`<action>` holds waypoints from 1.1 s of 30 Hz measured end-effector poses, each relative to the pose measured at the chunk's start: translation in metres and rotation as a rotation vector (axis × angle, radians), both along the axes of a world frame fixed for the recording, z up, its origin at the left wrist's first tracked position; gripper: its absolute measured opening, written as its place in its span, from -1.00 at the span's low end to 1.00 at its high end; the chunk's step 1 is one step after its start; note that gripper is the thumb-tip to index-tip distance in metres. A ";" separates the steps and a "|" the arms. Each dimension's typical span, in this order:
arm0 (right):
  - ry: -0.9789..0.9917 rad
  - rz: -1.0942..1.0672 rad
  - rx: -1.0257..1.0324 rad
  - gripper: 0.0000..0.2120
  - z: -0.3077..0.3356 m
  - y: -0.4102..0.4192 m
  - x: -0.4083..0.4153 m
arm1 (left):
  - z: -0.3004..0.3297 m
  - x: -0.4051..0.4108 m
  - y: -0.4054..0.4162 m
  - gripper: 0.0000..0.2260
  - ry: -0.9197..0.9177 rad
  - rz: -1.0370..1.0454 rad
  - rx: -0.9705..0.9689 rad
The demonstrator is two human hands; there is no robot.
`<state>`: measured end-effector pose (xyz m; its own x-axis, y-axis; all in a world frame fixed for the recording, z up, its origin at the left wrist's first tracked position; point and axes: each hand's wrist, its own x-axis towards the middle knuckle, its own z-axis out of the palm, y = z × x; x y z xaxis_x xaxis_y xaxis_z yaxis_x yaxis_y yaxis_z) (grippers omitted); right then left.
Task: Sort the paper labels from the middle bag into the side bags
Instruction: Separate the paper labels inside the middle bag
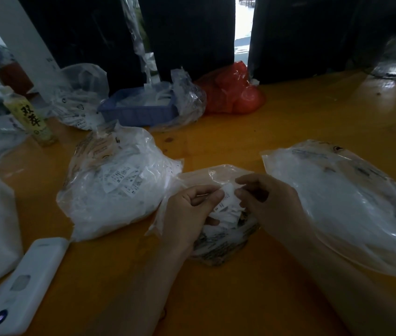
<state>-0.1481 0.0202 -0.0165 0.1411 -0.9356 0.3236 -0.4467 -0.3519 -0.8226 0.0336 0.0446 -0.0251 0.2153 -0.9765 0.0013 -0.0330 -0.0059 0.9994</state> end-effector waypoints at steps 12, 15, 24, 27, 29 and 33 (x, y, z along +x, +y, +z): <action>0.011 0.126 0.061 -0.88 -0.001 -0.004 0.000 | 0.004 0.001 0.000 -0.90 0.095 -0.049 0.063; -0.001 0.187 0.060 -0.88 0.000 0.000 0.002 | 0.003 0.002 0.000 -0.82 0.093 -0.025 0.065; -0.035 0.058 -0.011 -0.87 -0.001 -0.001 0.002 | 0.006 0.001 0.002 -0.85 0.043 -0.042 0.026; -0.107 0.013 -0.009 -0.86 0.001 -0.005 -0.005 | 0.004 0.004 0.001 -0.75 -0.042 -0.090 -0.049; -0.091 0.046 0.004 -0.81 0.003 -0.005 -0.006 | 0.003 0.004 0.002 -0.72 -0.095 -0.094 -0.100; -0.064 0.069 0.021 -0.88 0.005 -0.005 -0.006 | 0.010 0.005 0.006 -0.75 -0.272 -0.018 -0.252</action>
